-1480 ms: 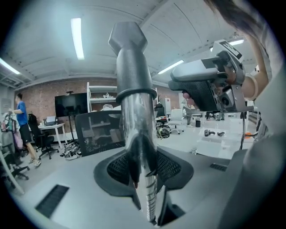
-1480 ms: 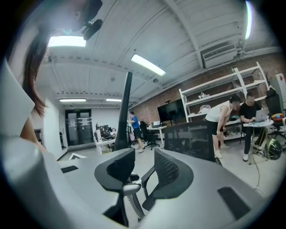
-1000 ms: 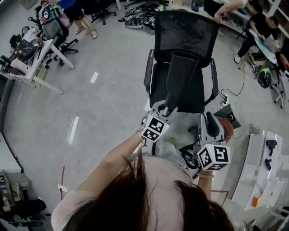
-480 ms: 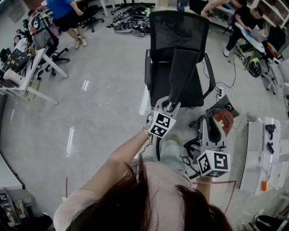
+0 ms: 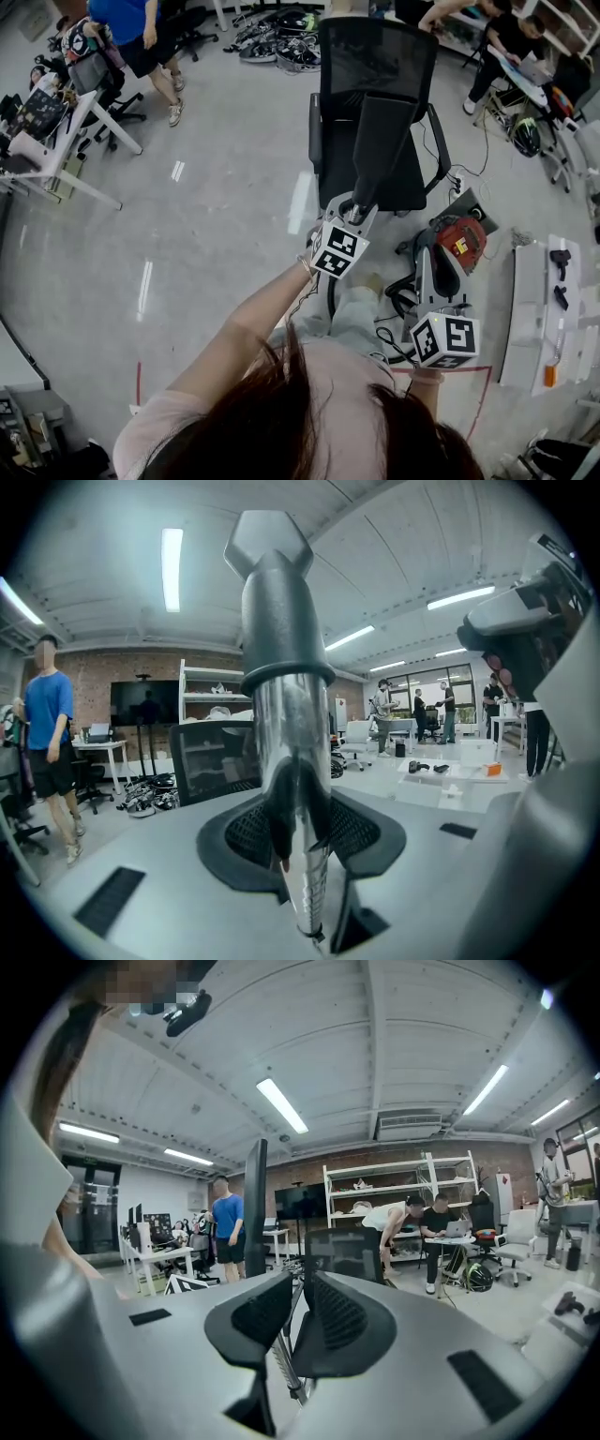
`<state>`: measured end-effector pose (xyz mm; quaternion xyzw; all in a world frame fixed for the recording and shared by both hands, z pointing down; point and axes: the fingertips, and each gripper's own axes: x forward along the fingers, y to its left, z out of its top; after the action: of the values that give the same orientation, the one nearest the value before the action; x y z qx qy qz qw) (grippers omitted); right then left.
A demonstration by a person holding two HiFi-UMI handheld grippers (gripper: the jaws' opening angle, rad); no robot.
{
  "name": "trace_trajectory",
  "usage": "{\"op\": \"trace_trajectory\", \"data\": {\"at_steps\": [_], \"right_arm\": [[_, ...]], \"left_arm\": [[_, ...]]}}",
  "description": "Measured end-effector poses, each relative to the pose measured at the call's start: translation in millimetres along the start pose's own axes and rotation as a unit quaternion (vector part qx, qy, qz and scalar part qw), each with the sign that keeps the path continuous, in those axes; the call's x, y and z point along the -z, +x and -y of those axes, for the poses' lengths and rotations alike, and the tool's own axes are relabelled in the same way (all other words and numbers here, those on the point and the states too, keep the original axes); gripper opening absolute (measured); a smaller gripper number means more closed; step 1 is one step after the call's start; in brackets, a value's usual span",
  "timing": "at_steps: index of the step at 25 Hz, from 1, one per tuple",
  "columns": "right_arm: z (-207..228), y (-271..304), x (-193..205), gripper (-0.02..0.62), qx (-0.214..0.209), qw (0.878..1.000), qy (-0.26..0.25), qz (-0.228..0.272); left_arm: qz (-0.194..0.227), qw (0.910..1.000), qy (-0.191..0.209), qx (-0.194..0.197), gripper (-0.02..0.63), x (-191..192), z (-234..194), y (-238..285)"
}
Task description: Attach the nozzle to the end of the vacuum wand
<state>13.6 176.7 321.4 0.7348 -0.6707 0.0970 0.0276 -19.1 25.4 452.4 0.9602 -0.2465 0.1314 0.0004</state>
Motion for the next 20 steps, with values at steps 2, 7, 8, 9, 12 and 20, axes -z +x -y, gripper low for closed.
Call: {"op": "trace_trajectory", "data": {"at_steps": [2,7,8,9,12,20], "right_arm": [[-5,-7,-1,0.086,-0.002,1.000,0.001,0.001],[-14,-22,0,0.069,-0.009,1.000,0.004,-0.001],[-15,-26,0,0.067,-0.010,1.000,0.004,0.000],[-16,-29,1,0.067,-0.010,1.000,0.004,0.000],[-16,-39,4,0.063,-0.011,1.000,0.004,-0.001],[-8,-51,3,0.047,-0.015,1.000,0.010,0.005]], "left_arm": [[-0.001,1.0000,0.002,0.001,0.141,0,4,-6],[-0.002,0.9999,0.010,0.011,0.141,-2,14,-11],[-0.003,0.9998,0.012,0.013,0.141,-2,15,-11],[-0.003,0.9998,0.013,0.013,0.141,-1,17,-11],[-0.004,0.9998,0.014,0.013,0.141,0,23,-12],[-0.007,0.9996,0.021,0.015,0.141,-4,39,-11]]}}
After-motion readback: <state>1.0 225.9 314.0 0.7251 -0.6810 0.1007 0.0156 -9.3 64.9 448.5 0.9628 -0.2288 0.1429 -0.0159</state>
